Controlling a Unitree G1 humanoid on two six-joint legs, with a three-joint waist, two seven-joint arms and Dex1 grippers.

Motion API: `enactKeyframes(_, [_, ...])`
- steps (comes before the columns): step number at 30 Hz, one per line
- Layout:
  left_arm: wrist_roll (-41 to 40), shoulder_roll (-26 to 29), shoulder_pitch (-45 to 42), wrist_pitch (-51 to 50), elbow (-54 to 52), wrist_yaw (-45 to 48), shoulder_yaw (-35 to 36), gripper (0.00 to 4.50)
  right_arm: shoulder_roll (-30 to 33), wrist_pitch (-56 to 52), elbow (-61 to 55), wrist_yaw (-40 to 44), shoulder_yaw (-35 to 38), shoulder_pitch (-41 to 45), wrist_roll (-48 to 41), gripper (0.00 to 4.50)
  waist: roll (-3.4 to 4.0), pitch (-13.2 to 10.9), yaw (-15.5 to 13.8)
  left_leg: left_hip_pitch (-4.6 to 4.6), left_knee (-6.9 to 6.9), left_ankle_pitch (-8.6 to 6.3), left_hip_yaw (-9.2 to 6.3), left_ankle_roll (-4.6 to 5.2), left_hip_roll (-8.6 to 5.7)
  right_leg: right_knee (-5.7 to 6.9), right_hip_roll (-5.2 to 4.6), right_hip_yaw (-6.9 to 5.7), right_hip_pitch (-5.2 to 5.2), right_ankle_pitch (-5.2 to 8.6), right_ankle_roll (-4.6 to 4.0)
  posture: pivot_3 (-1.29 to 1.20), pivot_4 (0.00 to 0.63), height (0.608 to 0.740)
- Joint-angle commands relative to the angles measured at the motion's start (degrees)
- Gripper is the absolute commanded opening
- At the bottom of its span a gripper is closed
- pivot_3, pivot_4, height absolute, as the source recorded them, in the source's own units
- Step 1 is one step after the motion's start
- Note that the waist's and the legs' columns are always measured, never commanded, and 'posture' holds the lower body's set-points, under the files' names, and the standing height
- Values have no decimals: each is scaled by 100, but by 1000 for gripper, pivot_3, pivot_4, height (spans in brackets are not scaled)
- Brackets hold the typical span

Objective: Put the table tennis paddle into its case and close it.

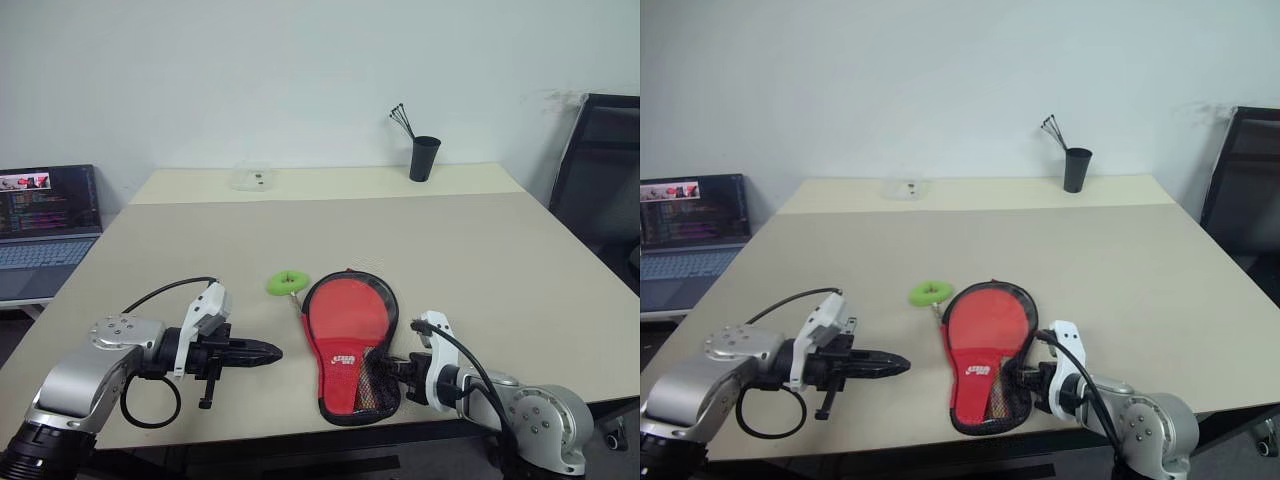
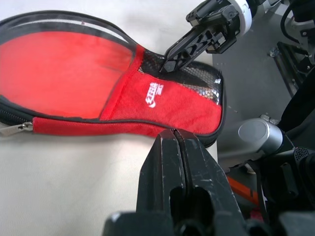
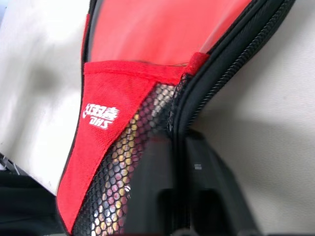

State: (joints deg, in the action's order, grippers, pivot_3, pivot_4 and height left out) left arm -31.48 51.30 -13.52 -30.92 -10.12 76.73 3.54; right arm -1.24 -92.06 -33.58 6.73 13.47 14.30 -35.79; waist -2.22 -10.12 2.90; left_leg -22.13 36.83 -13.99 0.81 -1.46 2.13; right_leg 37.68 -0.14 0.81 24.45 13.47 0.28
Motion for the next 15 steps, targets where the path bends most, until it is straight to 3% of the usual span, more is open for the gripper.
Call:
enactKeyframes(1, [10,-2,-21,103,-32,-44,23,0,21,-44,-231,-22,38,58,-209,1772,0,0,0,0,0,0,0,0,0,0,0,0,0,0,0,0,150,740])
enactKeyframes(9, [95,-142,41,239,93,-255,18,0,769,-44,-774,733,-54,66,-885,4486,2,-2,-1,-2,-1,-1,-1,0,0,-4,0,-1,0,0,0,0,150,740])
enactKeyframes(15, [207,-287,28,361,260,-453,12,0,1692,506,-808,1470,-154,299,-1212,4486,1,-3,-4,-3,0,-2,-2,1,-1,-7,0,-3,-2,0,0,0,150,740])
